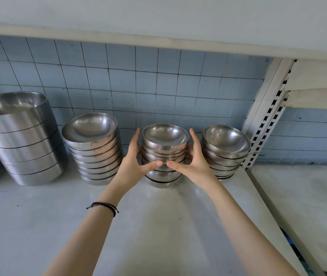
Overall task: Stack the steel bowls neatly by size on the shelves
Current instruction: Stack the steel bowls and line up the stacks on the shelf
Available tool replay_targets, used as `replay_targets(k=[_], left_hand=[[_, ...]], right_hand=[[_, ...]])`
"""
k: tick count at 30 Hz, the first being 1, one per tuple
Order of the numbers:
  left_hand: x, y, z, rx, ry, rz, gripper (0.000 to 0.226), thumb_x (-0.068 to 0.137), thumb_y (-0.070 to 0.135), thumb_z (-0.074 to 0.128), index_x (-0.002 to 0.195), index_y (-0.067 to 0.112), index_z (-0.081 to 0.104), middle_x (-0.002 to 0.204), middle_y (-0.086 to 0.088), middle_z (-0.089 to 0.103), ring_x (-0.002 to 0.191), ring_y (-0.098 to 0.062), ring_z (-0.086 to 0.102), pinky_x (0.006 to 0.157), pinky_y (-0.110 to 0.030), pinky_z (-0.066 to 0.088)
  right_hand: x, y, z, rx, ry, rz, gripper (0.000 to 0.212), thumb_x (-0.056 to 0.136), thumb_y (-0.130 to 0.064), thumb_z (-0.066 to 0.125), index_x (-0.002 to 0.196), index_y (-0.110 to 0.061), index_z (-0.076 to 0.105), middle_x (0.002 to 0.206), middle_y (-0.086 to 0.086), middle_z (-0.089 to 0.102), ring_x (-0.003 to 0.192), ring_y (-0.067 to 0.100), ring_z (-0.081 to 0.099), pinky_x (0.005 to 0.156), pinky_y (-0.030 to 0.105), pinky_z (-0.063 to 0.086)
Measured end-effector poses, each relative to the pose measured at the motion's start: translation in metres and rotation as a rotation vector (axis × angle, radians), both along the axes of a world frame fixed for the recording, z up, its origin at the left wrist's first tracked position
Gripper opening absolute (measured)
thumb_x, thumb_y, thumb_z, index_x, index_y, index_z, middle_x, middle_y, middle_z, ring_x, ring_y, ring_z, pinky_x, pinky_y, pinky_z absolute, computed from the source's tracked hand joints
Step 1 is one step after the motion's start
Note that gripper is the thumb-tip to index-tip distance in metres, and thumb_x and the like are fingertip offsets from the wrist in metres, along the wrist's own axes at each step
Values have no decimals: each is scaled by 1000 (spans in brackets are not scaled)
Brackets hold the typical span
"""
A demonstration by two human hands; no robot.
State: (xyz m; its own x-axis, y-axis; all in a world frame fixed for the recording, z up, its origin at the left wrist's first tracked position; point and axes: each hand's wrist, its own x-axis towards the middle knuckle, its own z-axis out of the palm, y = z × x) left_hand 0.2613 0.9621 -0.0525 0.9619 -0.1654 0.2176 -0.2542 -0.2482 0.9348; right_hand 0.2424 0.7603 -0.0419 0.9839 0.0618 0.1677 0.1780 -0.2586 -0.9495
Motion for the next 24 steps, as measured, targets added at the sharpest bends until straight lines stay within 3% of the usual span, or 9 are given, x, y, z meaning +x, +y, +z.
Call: replay_targets(k=[3,7,11,17,24], left_hand=[[0,0,0,19,11,20,125,54,63,79,153,35,6,133,-19,54,125,-33,51,106,-47,43],[3,0,-1,49,-6,50,124,56,53,79,154,27,7,131,-9,59,123,-24,55,106,-40,44],[3,-2,-1,49,-14,58,118,62,42,82,154,24,10,136,-3,55,127,-12,49,104,-24,39],[3,4,-12,-12,40,-20,137,47,73,80,151,40,-4,145,1,48,133,-14,46,113,-44,36],[4,8,-25,9,82,-92,143,44,63,87,151,40,-7,138,2,55,128,-9,51,112,-42,39]], right_hand=[[1,0,-1,7,-4,-6,121,69,-27,89,153,-44,3,159,-9,29,143,2,31,120,36,29],[3,-1,-1,7,-2,-19,123,67,-29,90,154,-42,4,156,-8,35,139,2,36,118,36,32],[3,-2,0,1,10,-16,127,60,-42,90,152,-47,3,156,-8,34,141,3,35,118,39,32],[1,-7,-7,-3,33,21,127,63,-37,90,149,-54,-1,160,-8,27,143,5,32,118,40,33],[1,-10,-22,-7,101,41,136,50,-52,92,148,-55,-3,152,-2,43,138,9,43,116,44,36]])
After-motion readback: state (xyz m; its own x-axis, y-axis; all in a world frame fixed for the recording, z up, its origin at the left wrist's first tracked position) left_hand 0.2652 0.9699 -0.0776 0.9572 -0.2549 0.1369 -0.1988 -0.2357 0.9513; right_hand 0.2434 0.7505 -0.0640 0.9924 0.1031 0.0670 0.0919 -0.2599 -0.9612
